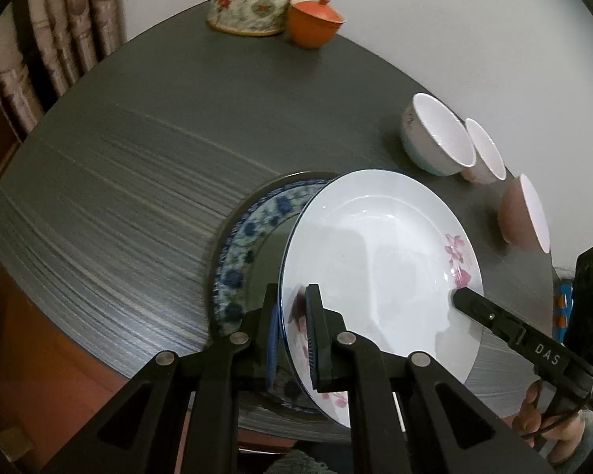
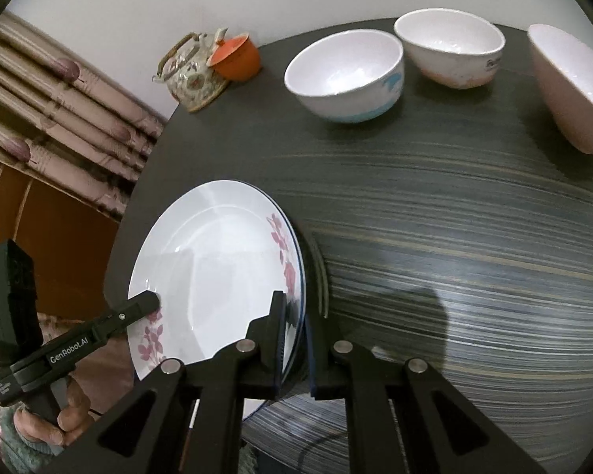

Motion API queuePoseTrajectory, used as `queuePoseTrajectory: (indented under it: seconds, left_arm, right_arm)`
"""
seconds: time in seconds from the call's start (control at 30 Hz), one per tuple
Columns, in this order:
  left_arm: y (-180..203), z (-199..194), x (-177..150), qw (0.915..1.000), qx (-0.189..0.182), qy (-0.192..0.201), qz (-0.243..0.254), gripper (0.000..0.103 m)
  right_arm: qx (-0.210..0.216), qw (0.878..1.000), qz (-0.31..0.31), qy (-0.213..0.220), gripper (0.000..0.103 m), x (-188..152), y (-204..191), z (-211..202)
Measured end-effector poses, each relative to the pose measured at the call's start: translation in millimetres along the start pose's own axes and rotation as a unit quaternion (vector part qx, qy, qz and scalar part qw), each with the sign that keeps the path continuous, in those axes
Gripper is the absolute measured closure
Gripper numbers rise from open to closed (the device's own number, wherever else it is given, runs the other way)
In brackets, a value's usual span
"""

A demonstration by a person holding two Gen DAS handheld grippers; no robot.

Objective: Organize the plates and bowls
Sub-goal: 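Carry the pink-flower plate over the blue-and-white plates and lower it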

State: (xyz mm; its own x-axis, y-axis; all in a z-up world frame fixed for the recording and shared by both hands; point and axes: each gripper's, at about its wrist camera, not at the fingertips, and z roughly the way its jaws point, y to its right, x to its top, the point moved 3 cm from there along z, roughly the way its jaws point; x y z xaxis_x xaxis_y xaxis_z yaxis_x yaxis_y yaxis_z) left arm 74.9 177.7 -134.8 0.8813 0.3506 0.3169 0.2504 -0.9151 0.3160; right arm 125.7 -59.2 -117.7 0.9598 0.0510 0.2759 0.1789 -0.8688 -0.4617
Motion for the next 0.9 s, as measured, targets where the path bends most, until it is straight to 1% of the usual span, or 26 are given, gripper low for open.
queuePoseTrajectory:
  seconds: [0.37, 0.73, 0.9]
  left_arm:
    - [-22, 9, 0, 0.9997, 0.004, -0.013, -0.021, 0.094]
    - [-23, 20, 4, 0.9994, 0.008, -0.023, -0.023, 0.094]
    - [-24, 21, 7, 0.9994, 0.009, -0.022, -0.024, 0.093]
  right_arm:
    - [-0.007, 1.0, 0.002, -0.015, 0.094, -3, -5, 21]
    - [-0.011, 1.0, 0.009, -0.023, 0.094, -6, -3, 29]
    - [-0.015, 1.0, 0.003, -0.027, 0.091, -6, -7, 32]
